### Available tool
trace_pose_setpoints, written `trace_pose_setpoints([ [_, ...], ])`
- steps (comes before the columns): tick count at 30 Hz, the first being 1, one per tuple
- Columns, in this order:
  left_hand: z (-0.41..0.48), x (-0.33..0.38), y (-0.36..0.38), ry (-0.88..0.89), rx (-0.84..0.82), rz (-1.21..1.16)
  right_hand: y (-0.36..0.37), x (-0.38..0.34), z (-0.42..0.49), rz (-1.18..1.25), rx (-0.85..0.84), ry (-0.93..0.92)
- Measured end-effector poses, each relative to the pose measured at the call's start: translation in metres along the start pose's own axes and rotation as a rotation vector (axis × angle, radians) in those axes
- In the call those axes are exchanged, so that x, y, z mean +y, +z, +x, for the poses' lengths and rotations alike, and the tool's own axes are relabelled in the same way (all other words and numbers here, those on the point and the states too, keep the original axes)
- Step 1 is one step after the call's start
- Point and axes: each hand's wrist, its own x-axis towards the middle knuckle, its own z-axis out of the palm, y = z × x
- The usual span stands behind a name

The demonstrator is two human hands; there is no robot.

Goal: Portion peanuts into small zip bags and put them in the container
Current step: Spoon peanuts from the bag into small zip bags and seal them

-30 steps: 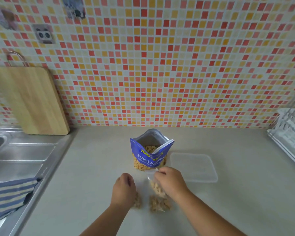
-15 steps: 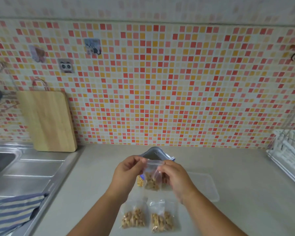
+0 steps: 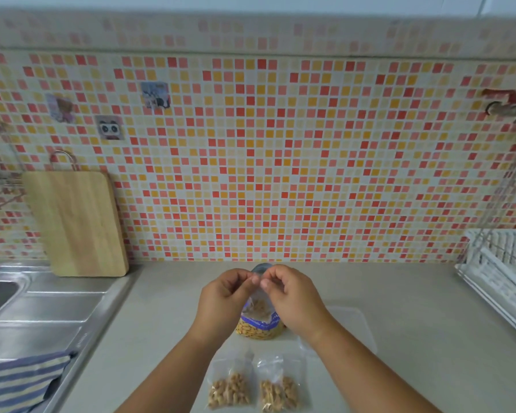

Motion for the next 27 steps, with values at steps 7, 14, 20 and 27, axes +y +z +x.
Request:
trace_pose_setpoints([
  [7, 0.002, 0.005, 0.008, 0.076, 0.171, 0.017, -0.01, -0.006, 0.009, -0.079, -0.006, 0.014],
  [14, 0.006, -0.003, 0.003, 0.052, 0.234, 0.006, -0.014, 0.011, 0.011, -0.085, -0.004, 0.074],
  [20, 0.001, -0.026, -0.001, -0.107, 0.122, 0.019, -0.005, 0.031, 0.006, 0.112, -0.144, 0.254],
  [27, -0.019, -0.1, 0.01, -0.502, 0.121, 0.043, 0.027, 0.084, -0.009, -0.159, -0.435, 0.556],
])
